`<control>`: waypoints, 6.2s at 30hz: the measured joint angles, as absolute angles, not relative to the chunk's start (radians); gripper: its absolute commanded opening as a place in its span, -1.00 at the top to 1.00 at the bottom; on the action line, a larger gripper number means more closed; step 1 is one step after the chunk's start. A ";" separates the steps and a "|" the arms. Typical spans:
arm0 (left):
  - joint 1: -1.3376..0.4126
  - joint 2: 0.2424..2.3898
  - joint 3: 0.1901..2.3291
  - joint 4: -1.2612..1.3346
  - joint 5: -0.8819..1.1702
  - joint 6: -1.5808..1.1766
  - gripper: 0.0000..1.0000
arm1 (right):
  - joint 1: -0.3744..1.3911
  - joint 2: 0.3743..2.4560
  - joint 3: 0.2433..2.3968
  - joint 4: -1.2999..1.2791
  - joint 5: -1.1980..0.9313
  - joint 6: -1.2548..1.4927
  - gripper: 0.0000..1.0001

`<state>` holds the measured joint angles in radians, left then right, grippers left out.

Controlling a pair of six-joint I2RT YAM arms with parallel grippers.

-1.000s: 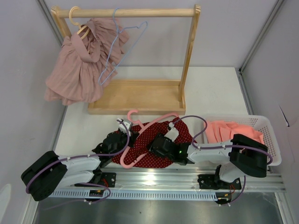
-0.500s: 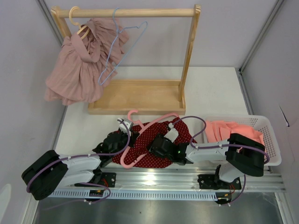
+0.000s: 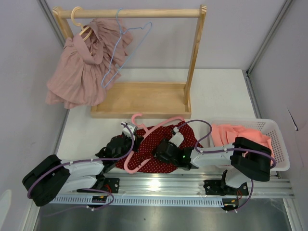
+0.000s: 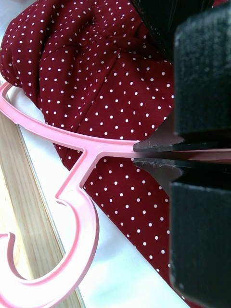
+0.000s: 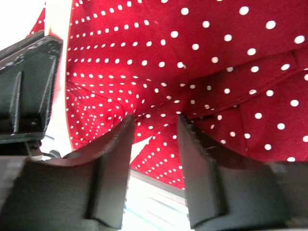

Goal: Place the skirt on the hanger

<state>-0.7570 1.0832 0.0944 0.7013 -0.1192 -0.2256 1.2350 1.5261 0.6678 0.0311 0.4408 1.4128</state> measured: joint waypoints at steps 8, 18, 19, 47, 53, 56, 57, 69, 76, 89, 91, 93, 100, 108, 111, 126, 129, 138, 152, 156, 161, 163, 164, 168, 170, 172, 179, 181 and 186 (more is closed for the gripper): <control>-0.757 1.084 0.095 0.701 -0.118 -0.226 1.00 | 1.230 1.543 0.675 0.016 0.441 1.404 0.63; -0.757 1.084 0.095 0.701 -0.118 -0.226 1.00 | 1.229 1.522 0.691 -0.034 0.449 1.386 1.00; -0.757 1.084 0.095 0.701 -0.118 -0.225 1.00 | 1.229 1.510 0.692 -0.043 0.449 1.383 1.00; -0.757 1.173 0.155 0.739 -0.124 -0.197 1.00 | 1.270 1.168 0.685 -0.253 0.490 1.387 1.00; -0.757 1.205 0.198 0.749 -0.132 -0.152 1.00 | 1.293 1.169 0.671 -0.267 0.482 1.388 1.00; -0.757 1.229 0.215 0.755 -0.138 -0.120 1.00 | 1.318 1.169 0.669 -0.281 0.482 1.392 1.00; -0.756 1.237 0.219 0.757 -0.137 -0.111 1.00 | 1.327 1.169 0.668 -0.286 0.482 1.395 1.00; -0.643 1.256 0.223 0.775 -0.033 -0.102 1.00 | 1.367 1.110 0.618 -0.353 0.487 1.432 1.00; -0.589 1.257 0.223 0.805 0.008 -0.127 1.00 | 1.374 1.075 0.592 -0.377 0.482 1.440 1.00; -0.577 1.240 0.184 0.930 0.091 -0.158 1.00 | 1.372 1.194 0.599 -0.359 0.435 1.409 1.00; -0.575 1.227 0.179 0.945 0.102 -0.159 1.00 | 1.369 1.213 0.607 -0.349 0.425 1.394 1.00; -0.574 1.211 0.178 0.959 0.113 -0.162 0.97 | 1.366 1.228 0.616 -0.339 0.416 1.382 1.00; -0.574 1.188 0.178 1.009 0.127 -0.196 0.88 | 1.369 1.302 0.682 -0.321 0.373 1.311 1.00; -0.570 1.118 0.220 0.995 0.126 -0.209 1.00 | 1.405 1.318 0.715 -0.315 0.349 1.282 1.00; -0.570 1.076 0.269 0.965 0.127 -0.205 1.00 | 1.419 1.318 0.712 -0.315 0.348 1.282 1.00; -0.567 1.113 0.476 0.495 0.027 -0.218 -0.12 | 1.422 1.316 0.667 -0.287 0.323 1.282 0.99; -0.552 1.112 0.508 0.360 -0.013 -0.279 -0.15 | 1.415 1.316 0.667 -0.279 0.316 1.281 0.79; -0.447 1.124 0.472 0.206 -0.031 -0.530 -0.12 | 1.405 1.316 0.675 -0.279 0.305 1.256 -0.20; -0.442 1.167 0.295 0.291 -0.056 -0.977 -0.13 | 1.194 1.157 0.817 -0.348 0.268 1.102 -0.11; -0.442 1.196 0.296 0.358 -0.053 -1.033 -0.13 | 1.031 1.132 0.848 -0.354 0.218 1.028 -0.11; -0.442 1.291 0.296 0.454 -0.046 -1.075 -0.14 | 0.929 1.101 0.849 -0.375 0.147 0.970 -0.11; -0.442 1.338 0.295 0.493 -0.041 -1.095 -0.14 | 0.904 1.095 0.849 -0.382 0.129 0.955 -0.11; -0.442 1.356 0.295 0.509 -0.040 -1.102 -0.14 | 0.894 1.094 0.849 -0.385 0.118 0.948 -0.11; -0.442 1.439 0.296 0.598 -0.027 -1.135 -0.12 | 0.869 1.091 0.848 -0.386 0.085 0.937 -0.11; -0.443 1.478 0.297 0.652 -0.020 -1.154 -0.11 | 0.861 1.089 0.845 -0.384 0.077 0.933 -0.11; -0.448 1.512 0.299 0.697 -0.019 -1.172 -0.11 | 0.852 1.083 0.835 -0.384 0.067 0.930 -0.11; -0.483 1.612 0.342 0.782 -0.020 -1.216 -0.04 | 0.830 1.060 0.815 -0.389 0.051 0.928 -0.11; -0.493 1.623 0.349 0.785 -0.024 -1.225 -0.03 | 0.825 1.045 0.813 -0.389 0.049 0.927 -0.11; -0.514 1.643 0.362 0.784 -0.044 -1.247 0.06 | 0.810 1.026 0.806 -0.389 0.043 0.926 -0.11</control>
